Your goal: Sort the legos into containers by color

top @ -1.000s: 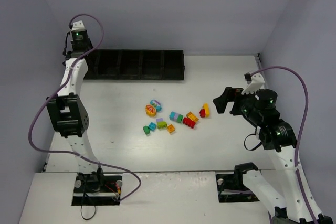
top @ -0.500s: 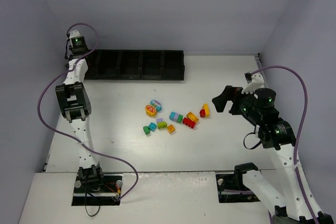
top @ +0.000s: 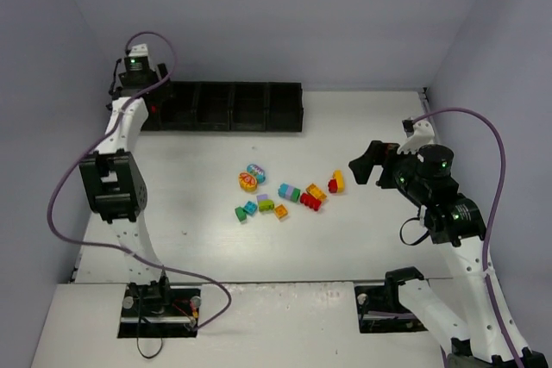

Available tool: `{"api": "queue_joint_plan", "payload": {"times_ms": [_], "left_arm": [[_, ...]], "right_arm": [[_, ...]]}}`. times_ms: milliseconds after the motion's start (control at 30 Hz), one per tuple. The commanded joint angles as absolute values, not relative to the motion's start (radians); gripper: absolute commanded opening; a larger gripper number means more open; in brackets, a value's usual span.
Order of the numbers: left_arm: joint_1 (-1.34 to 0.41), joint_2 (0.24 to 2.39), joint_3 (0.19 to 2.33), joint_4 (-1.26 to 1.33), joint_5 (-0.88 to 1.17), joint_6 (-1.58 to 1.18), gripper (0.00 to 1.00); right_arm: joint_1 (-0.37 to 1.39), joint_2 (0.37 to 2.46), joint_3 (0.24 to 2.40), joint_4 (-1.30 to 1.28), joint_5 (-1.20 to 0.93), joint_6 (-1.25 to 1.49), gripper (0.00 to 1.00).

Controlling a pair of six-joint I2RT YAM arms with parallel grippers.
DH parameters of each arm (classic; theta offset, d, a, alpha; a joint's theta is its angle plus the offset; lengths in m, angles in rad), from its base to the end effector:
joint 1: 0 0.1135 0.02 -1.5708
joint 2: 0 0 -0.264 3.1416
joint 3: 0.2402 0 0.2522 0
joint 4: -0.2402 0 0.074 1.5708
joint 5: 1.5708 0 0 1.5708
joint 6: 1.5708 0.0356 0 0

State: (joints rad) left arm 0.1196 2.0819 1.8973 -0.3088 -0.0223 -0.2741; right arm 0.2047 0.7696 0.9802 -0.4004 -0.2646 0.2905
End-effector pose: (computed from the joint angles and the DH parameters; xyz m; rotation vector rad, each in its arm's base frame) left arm 0.4938 0.0601 0.3059 -0.4173 2.0222 -0.0723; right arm 0.1585 0.0424 0.3866 -0.1192 1.7877 0.5904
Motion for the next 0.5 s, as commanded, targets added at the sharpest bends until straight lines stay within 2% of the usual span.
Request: {"api": "queue_joint_plan", "payload": {"times_ms": [0, 200, 367, 467], "left_arm": [[-0.096, 1.804, 1.783, -0.399, 0.045, -0.164, 0.74], [-0.518, 1.637, 1.612, -0.503, -0.034, -0.299, 0.80], [-0.835, 1.690, 1.627, -0.606, -0.194, -0.462, 0.82], [-0.952, 1.752, 1.647, -0.640, -0.250, -0.551, 0.83]], "right_arm": [[0.210, 0.770, 1.017, -0.327, -0.241, 0.276, 1.00], [0.210, 0.753, 1.012, -0.331, -0.232, 0.279, 1.00], [0.209, 0.732, 0.989, -0.334, -0.219, 0.311, 0.99], [0.210, 0.718, 0.980, -0.337, -0.221, 0.331, 0.99]]}}
